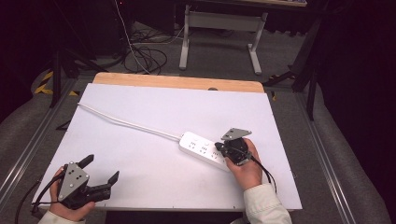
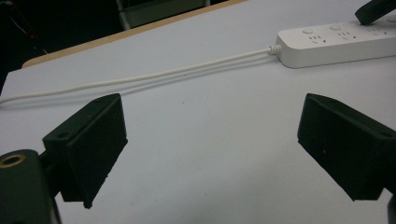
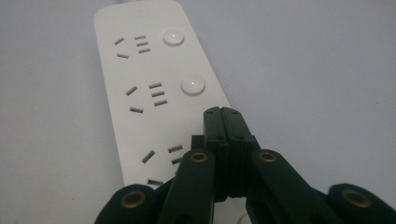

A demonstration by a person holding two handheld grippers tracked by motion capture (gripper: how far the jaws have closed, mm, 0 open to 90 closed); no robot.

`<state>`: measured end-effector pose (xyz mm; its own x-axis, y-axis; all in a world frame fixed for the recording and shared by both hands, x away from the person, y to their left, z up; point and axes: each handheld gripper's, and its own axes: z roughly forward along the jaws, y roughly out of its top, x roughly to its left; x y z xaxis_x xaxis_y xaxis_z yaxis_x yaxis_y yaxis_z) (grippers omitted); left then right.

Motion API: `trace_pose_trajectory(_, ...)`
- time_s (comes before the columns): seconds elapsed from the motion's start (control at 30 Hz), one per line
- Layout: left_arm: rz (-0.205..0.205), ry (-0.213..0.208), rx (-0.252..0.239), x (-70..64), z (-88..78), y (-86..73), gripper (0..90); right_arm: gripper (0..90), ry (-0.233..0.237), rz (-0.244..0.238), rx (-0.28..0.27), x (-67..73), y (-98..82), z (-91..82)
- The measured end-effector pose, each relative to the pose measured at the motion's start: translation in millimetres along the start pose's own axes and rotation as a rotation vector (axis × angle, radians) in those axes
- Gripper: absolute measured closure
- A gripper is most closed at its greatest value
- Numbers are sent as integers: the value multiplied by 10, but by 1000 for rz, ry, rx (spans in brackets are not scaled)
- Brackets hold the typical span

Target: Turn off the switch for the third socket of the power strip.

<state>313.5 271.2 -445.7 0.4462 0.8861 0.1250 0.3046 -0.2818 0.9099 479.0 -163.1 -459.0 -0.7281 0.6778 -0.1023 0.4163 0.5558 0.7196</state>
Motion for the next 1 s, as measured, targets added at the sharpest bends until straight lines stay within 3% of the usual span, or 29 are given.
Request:
trace_pose_trajectory(0.2, -4, -2, -1, -6, 1, -1, 85, 900, -14, -14, 5, 14, 4, 0)
trace_pose_trajectory(1.0, 1, -3, -2, -12, -4, 0, 85, 900, -36, 11, 7, 46, 1, 1)
